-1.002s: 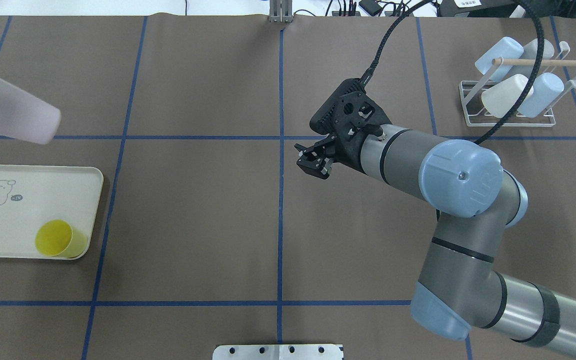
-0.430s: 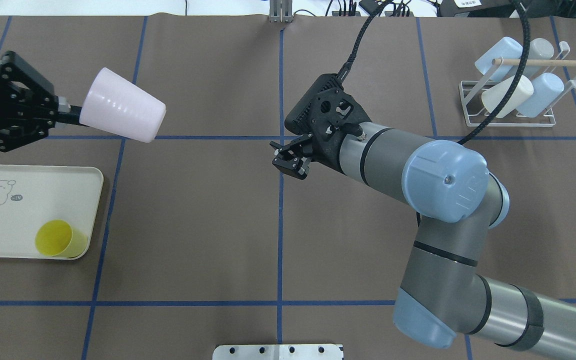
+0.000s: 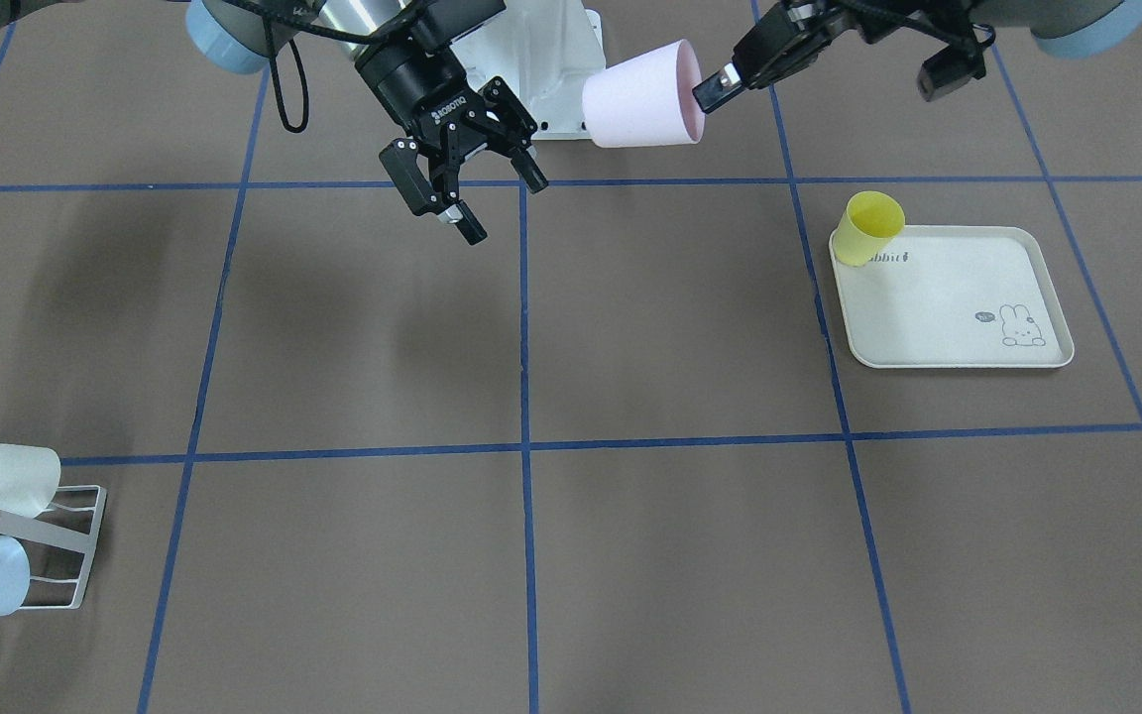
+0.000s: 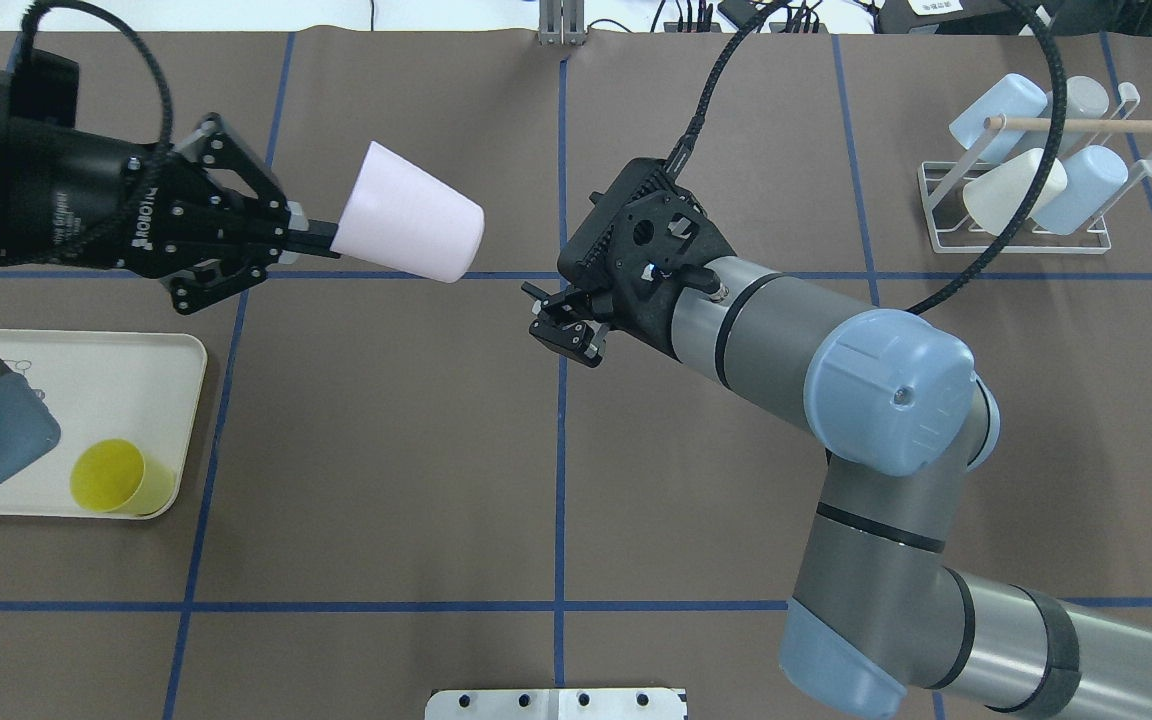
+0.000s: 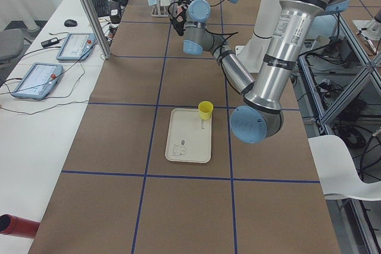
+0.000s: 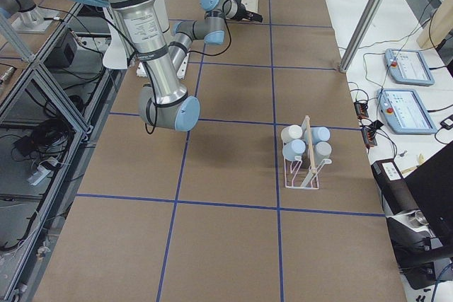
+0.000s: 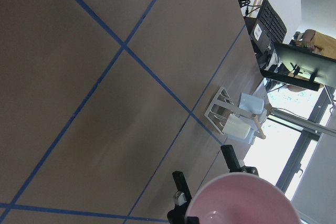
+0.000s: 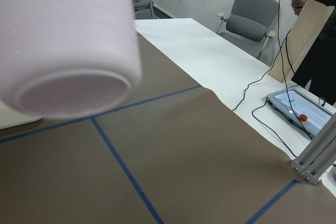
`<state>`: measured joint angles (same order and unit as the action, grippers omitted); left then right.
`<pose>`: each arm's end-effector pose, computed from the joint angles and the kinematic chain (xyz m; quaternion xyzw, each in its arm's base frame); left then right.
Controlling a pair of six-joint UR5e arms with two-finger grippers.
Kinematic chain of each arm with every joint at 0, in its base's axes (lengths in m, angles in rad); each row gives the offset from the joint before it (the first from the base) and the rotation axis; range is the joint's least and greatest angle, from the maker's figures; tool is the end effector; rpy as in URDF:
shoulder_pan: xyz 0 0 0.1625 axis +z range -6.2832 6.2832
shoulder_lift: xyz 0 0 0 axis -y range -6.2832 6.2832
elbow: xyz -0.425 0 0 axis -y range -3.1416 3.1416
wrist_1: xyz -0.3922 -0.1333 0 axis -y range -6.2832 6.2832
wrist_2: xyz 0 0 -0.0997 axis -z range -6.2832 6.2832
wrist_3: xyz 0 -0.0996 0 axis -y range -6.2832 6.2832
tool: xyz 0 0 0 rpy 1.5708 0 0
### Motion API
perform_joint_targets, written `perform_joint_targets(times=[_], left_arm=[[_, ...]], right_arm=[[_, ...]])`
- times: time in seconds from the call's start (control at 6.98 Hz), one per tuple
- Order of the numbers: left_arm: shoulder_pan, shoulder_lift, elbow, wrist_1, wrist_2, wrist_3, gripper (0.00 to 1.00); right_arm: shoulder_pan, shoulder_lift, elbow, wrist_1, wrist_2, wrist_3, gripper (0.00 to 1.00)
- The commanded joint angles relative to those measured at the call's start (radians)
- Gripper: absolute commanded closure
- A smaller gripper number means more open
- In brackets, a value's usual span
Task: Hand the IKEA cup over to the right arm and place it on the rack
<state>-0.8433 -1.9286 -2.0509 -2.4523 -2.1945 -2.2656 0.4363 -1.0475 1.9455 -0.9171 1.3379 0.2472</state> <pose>0.2607 -0.4058 0.1585 -0.1462 0.7340 -0.2650 0.6080 -0.4375 -0.3764 0.1261 0.5889 -0.3793 -0.2308 0.6753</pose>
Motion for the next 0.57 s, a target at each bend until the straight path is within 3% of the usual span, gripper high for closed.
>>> perform_joint_targets(times=[0.0,0.43], left_arm=[[0.061,-0.067,0.009,0.081,0.084,0.0,1.0],[0.072,-0.069,0.032,0.079,0.097,0.014,1.0]], right_arm=[[-0.016,0.0,0.004,0.007,-0.008,-0.041,0.01],[-0.028,0.003,0.012,0.009,-0.008,-0.052,0.0]])
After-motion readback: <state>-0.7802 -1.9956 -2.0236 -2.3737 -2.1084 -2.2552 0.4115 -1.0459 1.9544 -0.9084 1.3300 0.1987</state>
